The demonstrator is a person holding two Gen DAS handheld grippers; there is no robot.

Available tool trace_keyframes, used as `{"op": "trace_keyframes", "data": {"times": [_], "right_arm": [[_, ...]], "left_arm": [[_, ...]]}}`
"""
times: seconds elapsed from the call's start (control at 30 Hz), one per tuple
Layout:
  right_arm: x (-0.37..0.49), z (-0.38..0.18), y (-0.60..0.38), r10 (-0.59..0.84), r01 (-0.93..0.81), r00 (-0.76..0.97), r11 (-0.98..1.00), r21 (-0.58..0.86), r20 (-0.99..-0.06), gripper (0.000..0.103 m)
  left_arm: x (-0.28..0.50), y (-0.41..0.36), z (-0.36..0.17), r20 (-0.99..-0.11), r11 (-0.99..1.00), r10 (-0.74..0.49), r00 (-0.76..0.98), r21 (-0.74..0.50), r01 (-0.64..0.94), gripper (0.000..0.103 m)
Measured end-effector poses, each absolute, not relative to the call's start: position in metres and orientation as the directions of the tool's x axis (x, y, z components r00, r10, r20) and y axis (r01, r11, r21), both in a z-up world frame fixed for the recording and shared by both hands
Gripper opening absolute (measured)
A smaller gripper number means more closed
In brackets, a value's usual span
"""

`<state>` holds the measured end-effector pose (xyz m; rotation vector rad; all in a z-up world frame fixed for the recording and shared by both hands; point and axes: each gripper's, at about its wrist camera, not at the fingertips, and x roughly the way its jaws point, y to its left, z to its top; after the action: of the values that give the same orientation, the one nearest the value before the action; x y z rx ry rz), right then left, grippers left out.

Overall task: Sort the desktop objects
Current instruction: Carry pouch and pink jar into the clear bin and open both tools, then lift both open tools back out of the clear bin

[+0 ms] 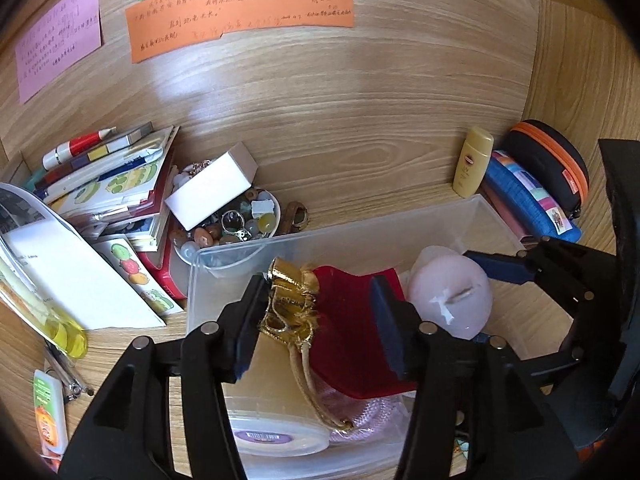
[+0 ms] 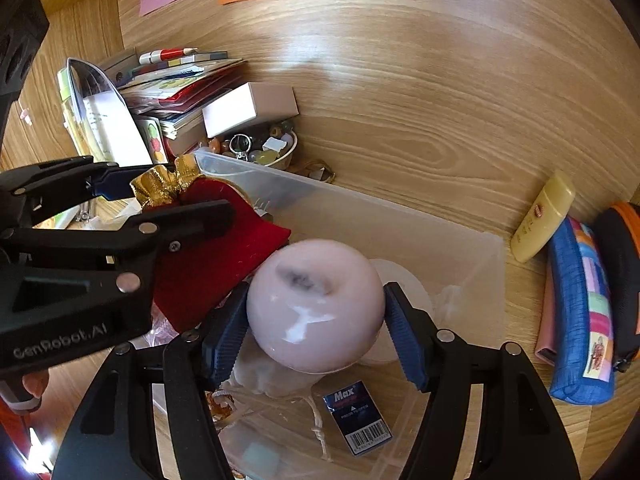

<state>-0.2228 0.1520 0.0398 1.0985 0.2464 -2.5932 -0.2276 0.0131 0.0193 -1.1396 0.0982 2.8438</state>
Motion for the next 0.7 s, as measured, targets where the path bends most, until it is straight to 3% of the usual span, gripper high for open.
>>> {"op": "trace_keyframes", "data": {"times": [0.23,0.57,0.63,0.7], "right_arm": [[-0.217,0.048,0.148,-0.180,0.336,-0.703,-0.937,-0.099,-0.688,0.080],[-0.212,0.059,0.148,-0.157,0.323,-0.707,-0.939,-0.117,-0.689,0.082],[-0.208,0.065,0.149,-0.159,0.317,-0.717,-0.941,-0.115,-0.679,0.083],[-0.201,0.071,0.150,-0.142,0.301,-0.732,-0.945,-0.129,-0.666,0.083]], "left_arm": [[-0.219,0.012,0.031,-0.665,-0.997,0.026,-0.747,0.042,-0.072,0.068],[-0.196,0.006,0.050,-0.628,-0.997,-0.009,-0.778,0.062,-0.038,0.076],[-0.190,0.003,0.054,-0.620,-0.998,-0.015,-0.785,0.062,-0.030,0.089],[-0.182,0.001,0.059,-0.603,-0.998,-0.022,-0.798,0.061,-0.018,0.095]]}}
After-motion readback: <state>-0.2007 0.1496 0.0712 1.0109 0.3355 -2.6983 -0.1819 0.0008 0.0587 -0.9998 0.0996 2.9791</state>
